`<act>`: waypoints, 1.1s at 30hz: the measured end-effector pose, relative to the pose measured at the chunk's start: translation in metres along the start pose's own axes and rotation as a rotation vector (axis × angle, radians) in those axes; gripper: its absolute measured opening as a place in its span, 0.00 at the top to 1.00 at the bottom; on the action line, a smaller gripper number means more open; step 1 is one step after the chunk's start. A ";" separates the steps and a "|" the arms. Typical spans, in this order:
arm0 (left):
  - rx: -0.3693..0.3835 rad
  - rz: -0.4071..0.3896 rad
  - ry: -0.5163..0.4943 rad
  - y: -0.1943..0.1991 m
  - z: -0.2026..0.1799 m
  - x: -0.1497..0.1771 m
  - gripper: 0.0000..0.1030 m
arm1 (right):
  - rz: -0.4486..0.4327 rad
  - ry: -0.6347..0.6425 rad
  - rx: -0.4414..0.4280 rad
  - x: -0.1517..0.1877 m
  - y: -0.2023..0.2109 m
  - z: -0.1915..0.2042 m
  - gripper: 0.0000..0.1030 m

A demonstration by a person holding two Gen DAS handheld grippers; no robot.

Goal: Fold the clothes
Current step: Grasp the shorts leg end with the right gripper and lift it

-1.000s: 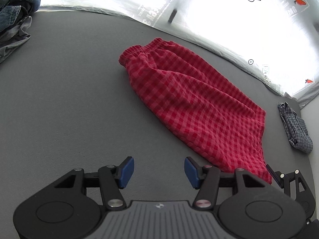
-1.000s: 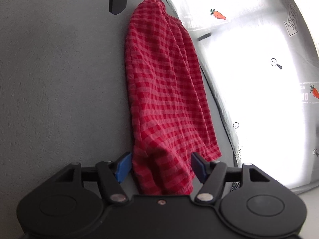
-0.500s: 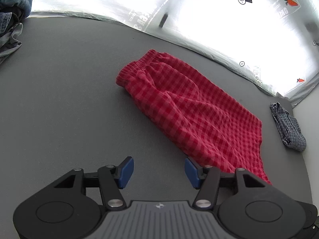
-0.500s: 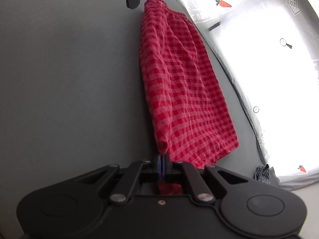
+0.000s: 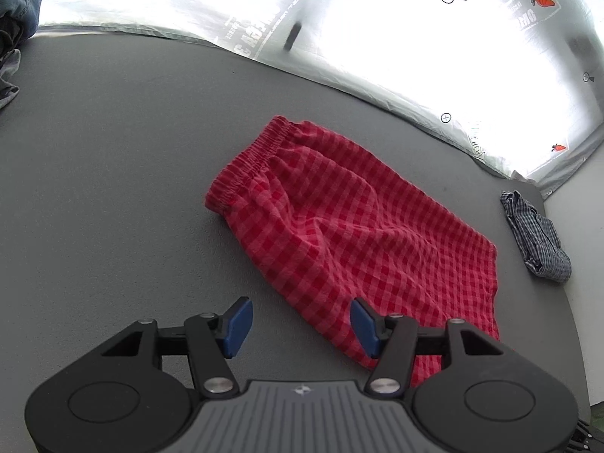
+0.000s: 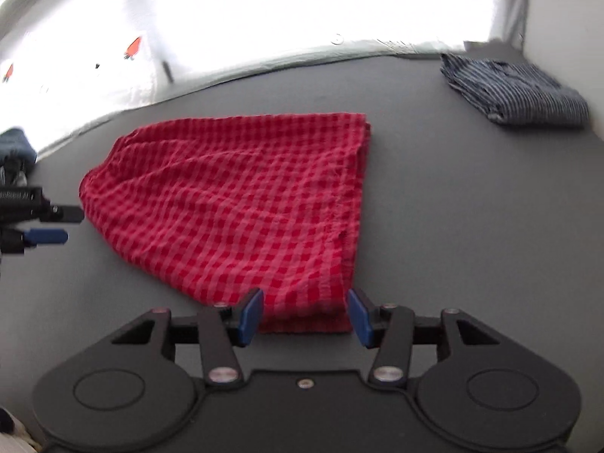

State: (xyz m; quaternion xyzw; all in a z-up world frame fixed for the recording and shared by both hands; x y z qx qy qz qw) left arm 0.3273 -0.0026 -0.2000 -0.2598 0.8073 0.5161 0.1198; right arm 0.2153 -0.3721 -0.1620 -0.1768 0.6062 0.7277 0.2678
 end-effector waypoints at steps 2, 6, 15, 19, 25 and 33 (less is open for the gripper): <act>0.024 0.029 -0.057 -0.007 -0.016 -0.017 0.45 | 0.004 -0.180 -0.056 0.001 -0.010 -0.021 0.52; 0.086 0.075 -0.225 -0.022 -0.058 -0.015 0.60 | 0.002 -0.316 -0.102 0.004 -0.026 -0.034 0.53; 0.126 0.230 -0.389 -0.086 -0.111 0.004 0.78 | -0.005 -0.395 -0.128 -0.002 -0.048 -0.046 0.54; 0.152 0.270 -0.354 -0.095 -0.108 0.002 0.78 | -0.007 -0.394 -0.160 -0.013 -0.059 -0.051 0.54; 0.120 0.279 -0.283 -0.101 -0.106 -0.021 0.78 | -0.011 -0.357 -0.173 -0.041 -0.077 -0.060 0.54; 0.067 0.211 -0.237 -0.123 -0.110 -0.073 0.77 | -0.021 -0.252 -0.172 -0.108 -0.119 -0.080 0.54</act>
Point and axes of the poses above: each gripper's, at about its wrist camera, not at the fingertips, and y roughly against the way its jaws point, z to its left, x to its underside, the point moved 1 cm from there along -y, roughly the way its jaws point, and after that the axes turned 7 degrees about y, right-handed, at the moved point
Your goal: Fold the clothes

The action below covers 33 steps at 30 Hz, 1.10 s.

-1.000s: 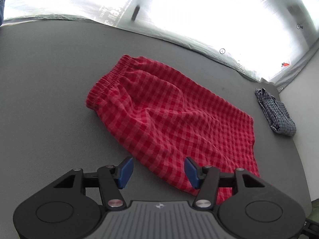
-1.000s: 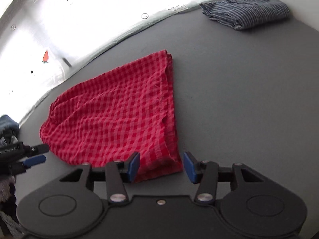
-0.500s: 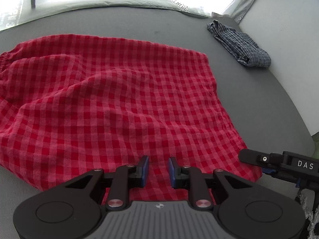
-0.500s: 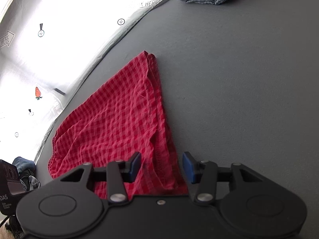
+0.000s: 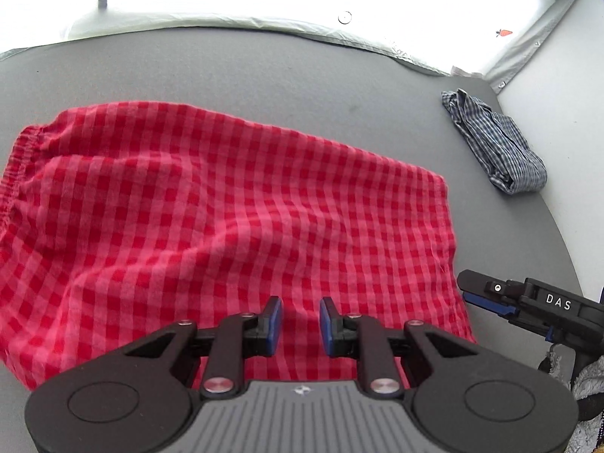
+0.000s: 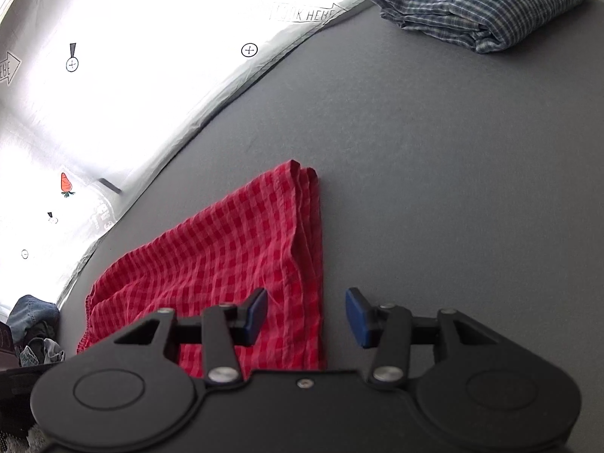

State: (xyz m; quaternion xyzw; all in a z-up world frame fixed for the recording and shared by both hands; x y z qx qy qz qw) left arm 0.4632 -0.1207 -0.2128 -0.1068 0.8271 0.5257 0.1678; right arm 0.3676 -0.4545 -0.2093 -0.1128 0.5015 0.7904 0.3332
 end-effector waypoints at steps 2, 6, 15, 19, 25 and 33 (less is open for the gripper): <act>-0.012 -0.012 0.004 -0.007 0.004 -0.016 0.77 | -0.003 0.015 -0.007 -0.019 -0.015 -0.003 0.54; -0.021 -0.024 -0.004 -0.026 0.013 -0.051 0.76 | -0.006 0.021 -0.044 -0.048 -0.040 -0.007 0.62; 0.017 -0.043 -0.040 -0.057 0.016 -0.090 0.75 | -0.005 0.030 -0.027 -0.068 -0.054 0.012 0.97; 0.044 -0.046 0.032 -0.047 0.025 -0.091 0.75 | -0.082 0.068 -0.114 -0.073 -0.027 0.062 0.97; 0.098 -0.157 0.231 0.015 0.065 -0.069 0.68 | -0.059 0.190 -0.252 -0.050 -0.019 0.157 0.97; 0.010 -0.249 0.455 0.086 0.144 -0.011 0.66 | 0.186 0.368 -0.287 0.025 -0.061 0.232 0.59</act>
Point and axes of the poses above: each gripper's, at about its wrist camera, not at the fingertips, and y roughly against the way its jaws point, z to its left, x to its underside, the point moved 1 cm from there along -y, roughly the way its jaws point, and after that the axes turned 7 degrees about y, right-handed, at the moved point
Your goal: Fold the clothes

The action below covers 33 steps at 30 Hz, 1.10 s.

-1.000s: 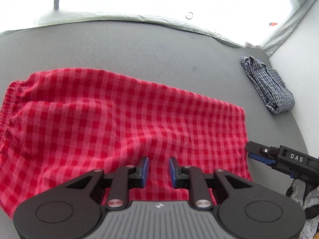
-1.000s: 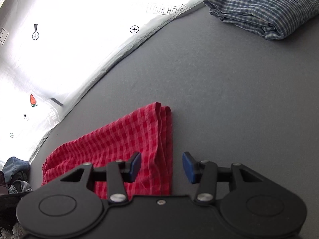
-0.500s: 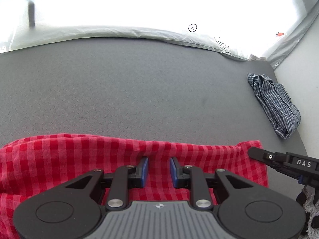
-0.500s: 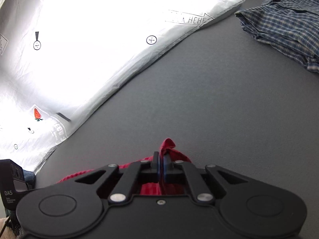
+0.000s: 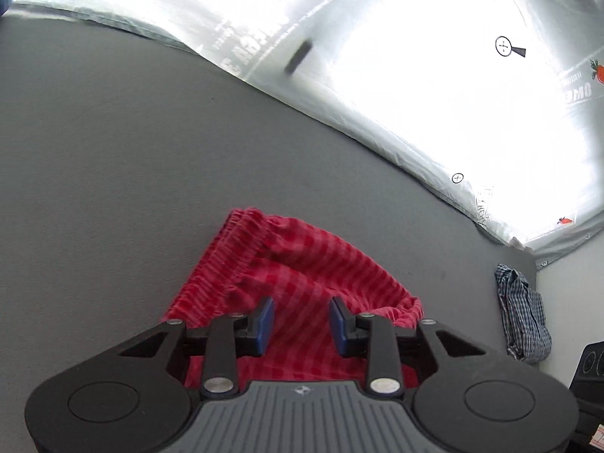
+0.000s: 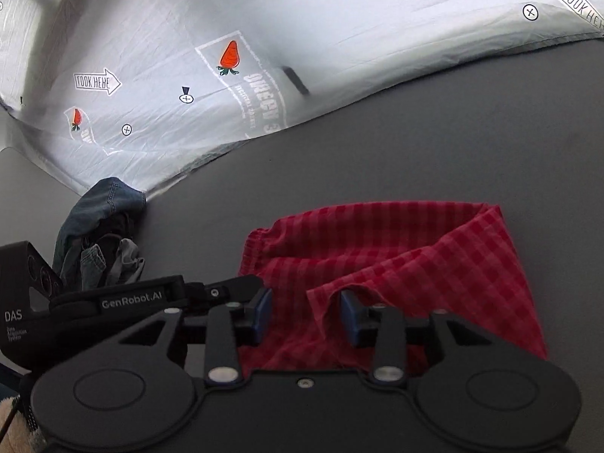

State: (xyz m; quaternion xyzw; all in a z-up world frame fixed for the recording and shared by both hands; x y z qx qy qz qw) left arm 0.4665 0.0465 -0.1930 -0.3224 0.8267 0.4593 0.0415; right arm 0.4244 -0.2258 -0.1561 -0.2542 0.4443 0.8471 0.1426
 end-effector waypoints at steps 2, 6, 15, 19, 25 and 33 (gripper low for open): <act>0.000 -0.014 0.006 0.013 0.008 0.008 0.65 | -0.020 0.021 -0.013 0.010 0.023 0.005 0.53; 0.019 -0.002 0.005 0.027 0.013 0.027 0.60 | -0.108 0.070 0.119 0.024 0.082 -0.005 0.39; 0.118 0.156 -0.068 0.016 -0.021 0.075 0.58 | -0.135 -0.221 0.419 0.124 0.169 -0.075 0.29; 0.137 0.181 -0.136 0.019 -0.040 0.096 0.51 | -0.187 -0.460 0.286 0.160 0.174 -0.093 0.24; 0.112 0.199 -0.167 0.030 -0.039 0.119 0.51 | -0.180 -0.467 0.177 0.166 0.146 -0.095 0.22; 0.136 0.189 -0.166 0.050 -0.031 0.118 0.49 | -0.206 0.043 0.318 0.136 0.119 -0.012 0.95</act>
Point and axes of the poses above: each gripper's, at about its wrist camera, not at the fingertips, and y roughly against the way its jaws point, z to its left, x to its underside, the point moved 1 cm from there along -y, roughly the way its jaws point, and after that the axes turned 7 degrees about y, right-handed, at the moved point
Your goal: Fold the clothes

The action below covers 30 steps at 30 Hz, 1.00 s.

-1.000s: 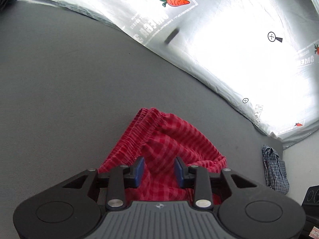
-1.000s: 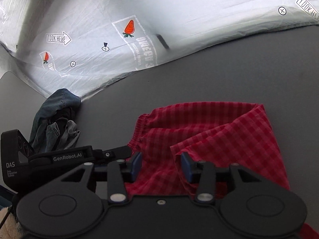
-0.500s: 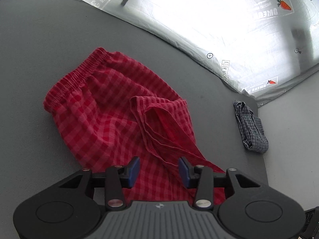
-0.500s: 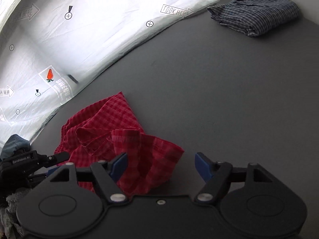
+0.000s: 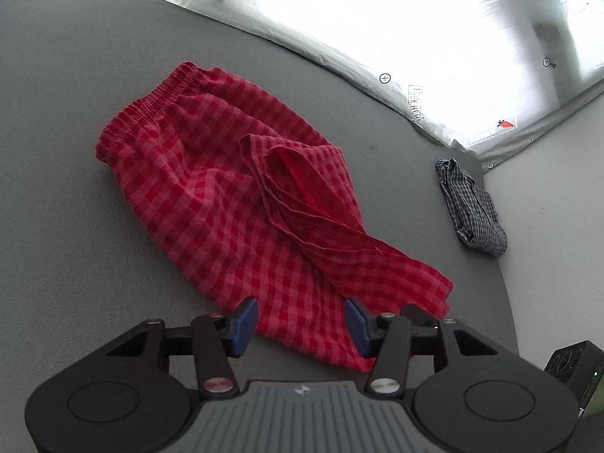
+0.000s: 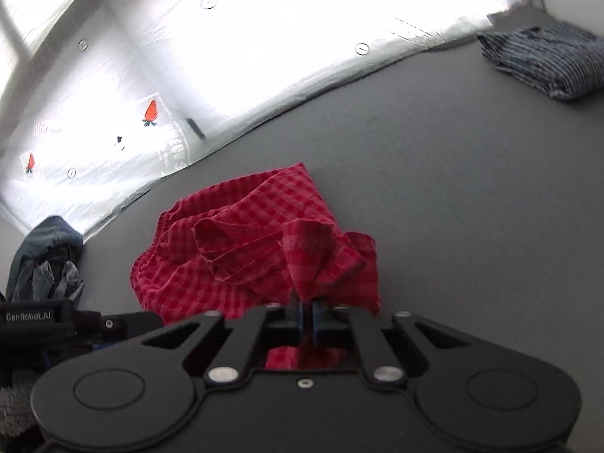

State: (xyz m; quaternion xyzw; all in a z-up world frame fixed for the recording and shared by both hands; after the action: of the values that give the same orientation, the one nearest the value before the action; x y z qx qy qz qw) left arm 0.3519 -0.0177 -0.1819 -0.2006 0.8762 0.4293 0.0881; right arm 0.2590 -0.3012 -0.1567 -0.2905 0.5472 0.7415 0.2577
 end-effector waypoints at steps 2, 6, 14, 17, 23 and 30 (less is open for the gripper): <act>0.028 -0.008 -0.012 0.003 -0.002 -0.004 0.47 | 0.003 0.181 -0.030 0.000 0.004 0.031 0.96; 0.099 0.038 0.042 -0.001 0.002 -0.013 0.37 | 0.069 0.317 -0.098 0.007 -0.005 0.065 0.96; 0.131 0.147 0.128 -0.019 0.015 0.001 0.26 | 0.139 0.343 -0.120 0.012 -0.014 0.072 0.96; 0.135 0.172 0.132 -0.029 0.013 0.006 0.26 | 0.157 0.349 -0.124 0.010 -0.016 0.071 0.96; 0.030 0.135 0.030 -0.044 -0.006 0.006 0.79 | 0.192 0.392 -0.151 0.010 -0.014 0.075 0.94; 0.013 0.144 0.009 -0.049 0.001 0.010 0.89 | 0.203 0.229 -0.171 -0.020 0.022 0.019 0.66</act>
State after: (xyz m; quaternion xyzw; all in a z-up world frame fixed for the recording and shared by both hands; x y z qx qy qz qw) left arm 0.3632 -0.0468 -0.2208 -0.1384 0.8915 0.4280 0.0541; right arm 0.2541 -0.2905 -0.1236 -0.3374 0.5343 0.7695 0.0919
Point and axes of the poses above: each gripper's, at about its wrist camera, not at the fingertips, and y roughly against the way its jaws point, z to its left, x to its underside, the point moved 1 cm from there along -y, roughly the way its jaws point, and after that the axes turned 7 degrees about y, right-handed, at the moved point
